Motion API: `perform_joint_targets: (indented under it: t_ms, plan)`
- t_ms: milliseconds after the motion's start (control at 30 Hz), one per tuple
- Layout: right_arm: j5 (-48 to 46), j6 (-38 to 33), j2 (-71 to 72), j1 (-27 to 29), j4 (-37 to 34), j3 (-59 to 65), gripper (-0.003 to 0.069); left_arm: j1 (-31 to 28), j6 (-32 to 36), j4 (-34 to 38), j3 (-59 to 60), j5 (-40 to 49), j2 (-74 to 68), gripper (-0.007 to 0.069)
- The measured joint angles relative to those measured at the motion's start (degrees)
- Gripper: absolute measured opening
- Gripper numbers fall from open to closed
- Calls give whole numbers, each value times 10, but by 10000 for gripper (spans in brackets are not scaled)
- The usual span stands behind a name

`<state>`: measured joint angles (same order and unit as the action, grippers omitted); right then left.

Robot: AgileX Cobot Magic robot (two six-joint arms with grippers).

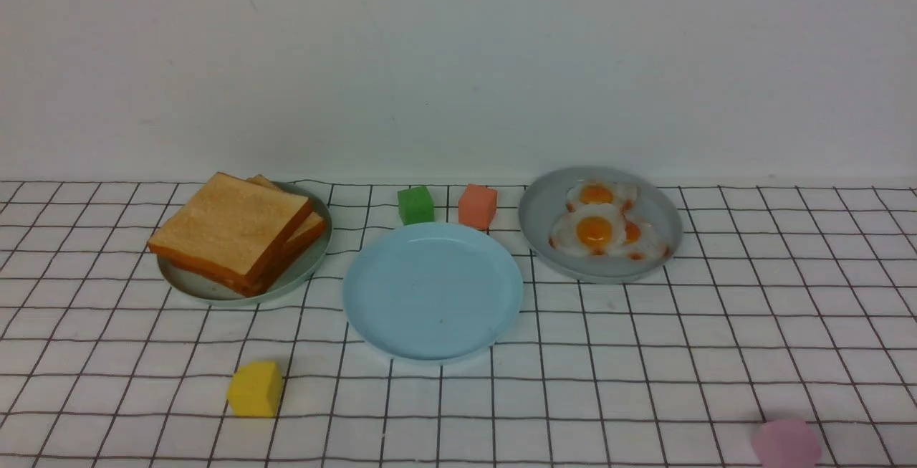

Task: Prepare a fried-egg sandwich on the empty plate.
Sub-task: Use the left arm to grab a slice of bread

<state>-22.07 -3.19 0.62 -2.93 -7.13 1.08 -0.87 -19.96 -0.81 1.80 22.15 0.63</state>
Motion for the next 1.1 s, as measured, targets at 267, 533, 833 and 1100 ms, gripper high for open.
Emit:
perform_joint_targets:
  t_ms: [267, 533, 833, 1100]
  plan:
    - [0, 0, 0, 0, 0, 0, 241, 0, 0, 0, 0, 0, 0, 202]
    - [0, 0, 0, 0, 0, 0, 241, 0, 0, 0, 0, 0, 0, 210]
    - [0, 0, 0, 0, 0, 0, 241, 0, -84, 94, 0, -109, 0, 218]
    - [0, 0, 0, 0, 0, 0, 241, 0, -173, 238, -4, -215, 0, 204]
